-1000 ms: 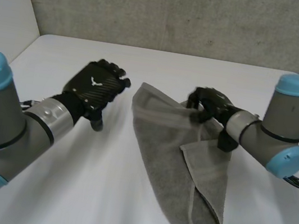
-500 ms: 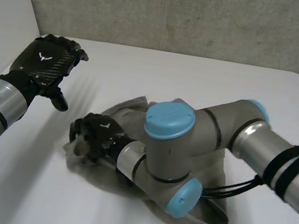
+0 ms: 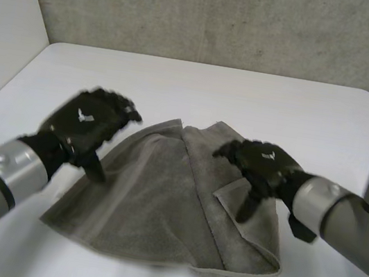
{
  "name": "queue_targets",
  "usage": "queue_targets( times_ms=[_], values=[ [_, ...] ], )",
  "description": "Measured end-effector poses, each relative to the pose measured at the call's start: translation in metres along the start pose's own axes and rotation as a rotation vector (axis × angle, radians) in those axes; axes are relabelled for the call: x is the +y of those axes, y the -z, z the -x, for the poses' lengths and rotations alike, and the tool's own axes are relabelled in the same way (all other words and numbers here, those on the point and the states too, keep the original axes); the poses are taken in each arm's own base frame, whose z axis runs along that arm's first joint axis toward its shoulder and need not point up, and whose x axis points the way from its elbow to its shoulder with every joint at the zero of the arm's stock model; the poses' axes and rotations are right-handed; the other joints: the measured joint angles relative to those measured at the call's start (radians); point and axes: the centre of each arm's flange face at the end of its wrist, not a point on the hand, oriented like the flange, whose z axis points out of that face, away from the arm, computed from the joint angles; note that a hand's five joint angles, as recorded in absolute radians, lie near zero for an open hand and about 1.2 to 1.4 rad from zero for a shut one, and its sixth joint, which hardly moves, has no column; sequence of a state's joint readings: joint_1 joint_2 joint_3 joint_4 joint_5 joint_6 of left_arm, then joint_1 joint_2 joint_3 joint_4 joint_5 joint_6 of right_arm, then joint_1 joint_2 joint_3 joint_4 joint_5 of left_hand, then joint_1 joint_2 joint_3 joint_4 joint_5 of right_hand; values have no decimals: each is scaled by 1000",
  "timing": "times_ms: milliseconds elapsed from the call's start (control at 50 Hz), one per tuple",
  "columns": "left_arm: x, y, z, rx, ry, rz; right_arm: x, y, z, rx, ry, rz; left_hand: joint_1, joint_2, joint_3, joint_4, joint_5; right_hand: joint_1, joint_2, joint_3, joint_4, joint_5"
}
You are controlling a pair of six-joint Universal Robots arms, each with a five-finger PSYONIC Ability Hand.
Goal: Fold the towel.
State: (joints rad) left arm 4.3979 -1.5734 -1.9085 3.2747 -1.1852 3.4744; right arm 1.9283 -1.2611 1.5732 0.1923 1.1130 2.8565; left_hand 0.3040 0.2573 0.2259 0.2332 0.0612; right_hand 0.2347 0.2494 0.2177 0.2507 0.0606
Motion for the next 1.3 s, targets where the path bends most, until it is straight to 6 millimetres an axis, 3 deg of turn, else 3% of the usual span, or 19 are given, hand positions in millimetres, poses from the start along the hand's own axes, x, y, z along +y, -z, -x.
queue_targets(
  times_ms=[100, 220, 540, 580, 760, 800, 1040, 1300],
  values=[
    [11, 17, -27, 106, 30, 72, 17, 28, 3, -38, 143, 53, 0, 0, 0, 0, 2, -4, 0, 0, 0, 0],
    [20, 30, -49, 180, 43, 119, 34, 46, 7, -94, 233, 129, 0, 8, 0, 0, 38, -4, 0, 0, 0, 0],
    [39, 32, -71, 242, 53, 205, 59, 63, 17, -189, 226, 279, 39, 98, 0, 0, 132, 61, 47, 0, 0, 59],
    [43, 31, -73, 244, 53, 222, 61, 63, 18, -191, 223, 282, 39, 98, 0, 0, 132, 122, 106, 0, 0, 126],
    [59, 24, -86, 269, 61, 278, 72, 49, 16, -194, 207, 271, 39, 98, 0, 0, 132, 960, 971, 0, 0, 981],
    [60, 22, -89, 276, 66, 279, 73, 44, 14, -189, 192, 263, 39, 98, 0, 0, 132, 1077, 1060, 0, 0, 1092],
    [62, 12, -95, 232, 105, 276, 56, 8, -5, -67, -44, 93, 39, 101, 0, 0, 133, 1082, 1061, 0, 0, 1102],
    [71, -4, -100, 151, 139, 291, 54, 4, -2, -71, -147, 71, 110, 168, 0, 0, 199, 1083, 1063, 0, 0, 1102]
  ],
)
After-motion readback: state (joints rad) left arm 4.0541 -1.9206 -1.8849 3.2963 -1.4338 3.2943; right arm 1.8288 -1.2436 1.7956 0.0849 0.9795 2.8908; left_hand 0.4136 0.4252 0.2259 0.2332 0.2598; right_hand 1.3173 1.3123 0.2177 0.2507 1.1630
